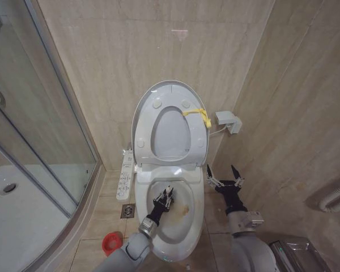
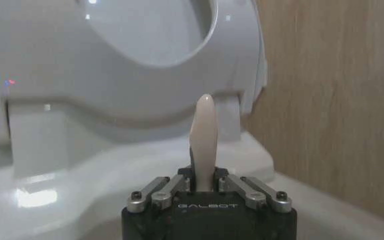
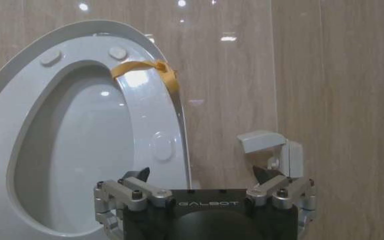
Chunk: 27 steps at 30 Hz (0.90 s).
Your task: Open the toilet lid, clean the toilet bowl with a toilet brush, close the toilet lid, and flush.
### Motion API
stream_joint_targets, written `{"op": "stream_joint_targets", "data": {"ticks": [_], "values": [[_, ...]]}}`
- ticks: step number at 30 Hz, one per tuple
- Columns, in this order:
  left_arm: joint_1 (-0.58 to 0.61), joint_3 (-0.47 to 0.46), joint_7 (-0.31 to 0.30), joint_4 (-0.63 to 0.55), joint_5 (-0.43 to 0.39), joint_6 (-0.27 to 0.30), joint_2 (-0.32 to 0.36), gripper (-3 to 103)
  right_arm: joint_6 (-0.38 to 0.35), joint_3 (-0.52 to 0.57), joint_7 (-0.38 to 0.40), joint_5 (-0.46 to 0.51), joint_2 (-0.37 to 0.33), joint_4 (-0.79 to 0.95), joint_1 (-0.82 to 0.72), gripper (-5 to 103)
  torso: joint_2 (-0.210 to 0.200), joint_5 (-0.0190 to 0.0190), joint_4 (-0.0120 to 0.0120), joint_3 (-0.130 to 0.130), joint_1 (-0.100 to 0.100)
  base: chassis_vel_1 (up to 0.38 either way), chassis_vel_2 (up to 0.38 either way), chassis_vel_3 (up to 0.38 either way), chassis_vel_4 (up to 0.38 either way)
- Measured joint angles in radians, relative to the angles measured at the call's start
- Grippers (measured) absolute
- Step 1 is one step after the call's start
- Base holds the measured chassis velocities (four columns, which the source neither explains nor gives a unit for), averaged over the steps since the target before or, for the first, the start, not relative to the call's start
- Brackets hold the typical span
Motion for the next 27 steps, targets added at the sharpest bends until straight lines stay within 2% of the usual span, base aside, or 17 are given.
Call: {"op": "stream_joint_targets", "data": {"ticks": [9, 17, 23, 27], "values": [[0.013, -0.02, 0.011, -0.093, 0.059, 0.004, -0.001, 18, 0.0, 0.0, 0.0, 0.0, 0.0, 0.0, 0.0, 100, 0.0, 0.0001, 0.0, 0.0, 0.0, 0.0, 0.0, 0.0, 0.0], [0.041, -0.013, 0.007, -0.229, 0.074, 0.048, -0.032, 18, 0.0, 0.0, 0.0, 0.0, 0.0, 0.0, 0.0, 100, 0.0, 0.0002, 0.0, 0.0, 0.0, 0.0, 0.0, 0.0, 0.0], [0.053, 0.003, 0.002, -0.251, 0.079, 0.06, -0.071, 18, 0.0, 0.0, 0.0, 0.0, 0.0, 0.0, 0.0, 100, 0.0, 0.0003, -0.0001, 0.0, 0.0, 0.0, 0.0, 0.0, 0.0], [0.068, 0.009, 0.008, -0.212, 0.09, 0.048, -0.078, 18, 0.0, 0.0, 0.0, 0.0, 0.0, 0.0, 0.0, 100, 0.0, 0.0003, 0.0001, 0.0, 0.0, 0.0, 0.0, 0.0, 0.0]]}}
